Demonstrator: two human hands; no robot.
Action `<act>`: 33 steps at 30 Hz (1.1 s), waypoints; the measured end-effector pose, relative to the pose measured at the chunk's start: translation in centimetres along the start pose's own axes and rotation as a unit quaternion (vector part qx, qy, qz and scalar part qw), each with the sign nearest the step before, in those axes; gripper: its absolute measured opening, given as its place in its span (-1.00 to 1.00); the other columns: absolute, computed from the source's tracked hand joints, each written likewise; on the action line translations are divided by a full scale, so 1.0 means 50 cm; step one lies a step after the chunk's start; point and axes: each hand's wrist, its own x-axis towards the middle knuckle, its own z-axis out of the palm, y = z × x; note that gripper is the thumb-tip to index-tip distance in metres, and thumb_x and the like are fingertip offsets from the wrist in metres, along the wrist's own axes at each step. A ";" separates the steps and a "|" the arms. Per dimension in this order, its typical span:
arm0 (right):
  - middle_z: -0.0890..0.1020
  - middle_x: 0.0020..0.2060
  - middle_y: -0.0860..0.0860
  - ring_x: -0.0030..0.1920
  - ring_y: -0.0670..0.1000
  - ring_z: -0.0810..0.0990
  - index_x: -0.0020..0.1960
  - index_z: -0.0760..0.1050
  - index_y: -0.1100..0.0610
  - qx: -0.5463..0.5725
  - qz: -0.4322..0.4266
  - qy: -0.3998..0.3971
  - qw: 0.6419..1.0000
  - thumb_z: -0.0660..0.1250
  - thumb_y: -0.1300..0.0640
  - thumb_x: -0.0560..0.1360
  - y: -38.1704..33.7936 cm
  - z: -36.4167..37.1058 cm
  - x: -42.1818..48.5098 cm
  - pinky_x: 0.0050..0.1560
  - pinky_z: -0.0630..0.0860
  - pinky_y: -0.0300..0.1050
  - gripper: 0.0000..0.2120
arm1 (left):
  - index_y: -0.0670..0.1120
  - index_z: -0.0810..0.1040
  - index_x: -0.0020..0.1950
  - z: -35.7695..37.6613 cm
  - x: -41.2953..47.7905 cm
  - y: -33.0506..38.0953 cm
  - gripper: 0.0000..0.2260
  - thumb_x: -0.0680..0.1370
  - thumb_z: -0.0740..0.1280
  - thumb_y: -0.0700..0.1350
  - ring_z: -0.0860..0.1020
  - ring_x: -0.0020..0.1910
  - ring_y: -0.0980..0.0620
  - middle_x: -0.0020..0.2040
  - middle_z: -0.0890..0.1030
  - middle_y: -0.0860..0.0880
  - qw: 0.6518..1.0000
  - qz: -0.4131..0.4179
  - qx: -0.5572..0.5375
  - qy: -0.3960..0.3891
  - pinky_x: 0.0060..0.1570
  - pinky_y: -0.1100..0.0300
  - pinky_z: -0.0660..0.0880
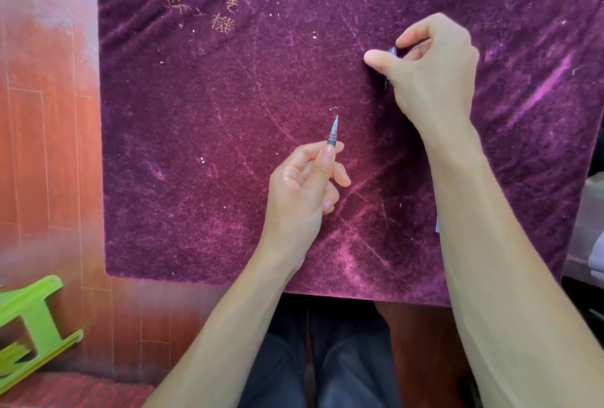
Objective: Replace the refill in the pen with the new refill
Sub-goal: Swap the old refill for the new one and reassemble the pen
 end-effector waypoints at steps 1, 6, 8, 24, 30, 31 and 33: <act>0.64 -0.27 -0.14 -0.25 -0.18 0.61 0.06 0.63 0.01 -0.003 0.004 -0.002 1.000 0.63 -0.14 0.39 -0.001 0.000 0.004 -0.15 0.48 -0.33 -0.63 | -0.13 0.62 0.22 0.000 0.002 0.000 -0.78 0.70 0.27 -0.04 0.36 -0.49 0.17 -0.25 0.63 0.01 1.000 -0.002 0.000 0.000 -0.41 0.35 0.40; 0.61 -0.30 -0.18 -0.24 -0.24 0.62 0.00 0.65 0.00 -0.004 0.019 -0.019 1.000 0.64 -0.05 0.41 -0.001 -0.007 0.014 -0.26 0.42 -0.50 -0.74 | -0.10 0.63 0.18 0.001 0.009 0.007 -0.78 0.69 0.28 -0.01 0.36 -0.49 0.17 -0.25 0.63 0.02 1.000 -0.006 0.004 -0.003 -0.38 0.36 0.42; 0.62 -0.29 -0.19 -0.24 -0.28 0.63 -0.01 0.67 -0.02 -0.005 0.024 -0.023 0.999 0.61 -0.03 0.42 0.000 -0.010 0.015 -0.30 0.41 -0.55 -0.79 | -0.09 0.64 0.18 0.001 0.011 0.010 -0.78 0.69 0.28 -0.01 0.36 -0.49 0.17 -0.25 0.63 0.02 1.000 -0.008 0.004 -0.003 -0.38 0.36 0.42; 0.81 -0.11 -0.01 -0.14 -0.14 0.75 -0.02 0.79 -0.04 0.352 0.126 -0.147 0.916 0.49 0.11 0.52 0.024 -0.038 -0.114 -0.12 0.49 -0.22 -0.88 | -0.07 0.65 0.14 -0.009 -0.003 0.020 -0.81 0.69 0.29 -0.01 0.37 -0.49 0.14 -0.25 0.64 0.01 0.999 -0.003 0.025 -0.027 -0.40 0.27 0.38; 0.82 0.00 -0.01 -0.04 -0.11 0.76 0.09 0.76 -0.04 0.393 0.129 -0.164 0.895 0.47 0.11 0.62 0.039 -0.027 -0.155 -0.02 0.48 -0.17 -0.88 | -0.09 0.65 0.15 -0.009 -0.010 0.014 -0.81 0.69 0.30 -0.04 0.38 -0.50 0.14 -0.26 0.65 0.01 0.999 -0.001 0.040 -0.028 -0.42 0.32 0.38; 0.82 0.00 -0.01 -0.02 -0.10 0.77 0.10 0.76 -0.04 0.397 0.127 -0.166 0.894 0.46 0.11 0.62 0.038 -0.026 -0.158 -0.01 0.48 -0.16 -0.88 | -0.09 0.65 0.15 -0.008 -0.012 0.012 -0.81 0.69 0.30 -0.04 0.38 -0.51 0.15 -0.26 0.65 0.00 0.999 -0.001 0.042 -0.029 -0.42 0.32 0.38; 0.82 0.01 -0.01 -0.01 -0.10 0.76 0.12 0.75 -0.03 0.399 0.121 -0.170 0.893 0.46 0.11 0.63 0.036 -0.027 -0.161 0.00 0.47 -0.15 -0.87 | -0.11 0.65 0.16 -0.006 -0.015 0.010 -0.80 0.69 0.29 -0.04 0.38 -0.51 0.15 -0.25 0.65 0.00 0.999 -0.001 0.044 -0.031 -0.41 0.33 0.39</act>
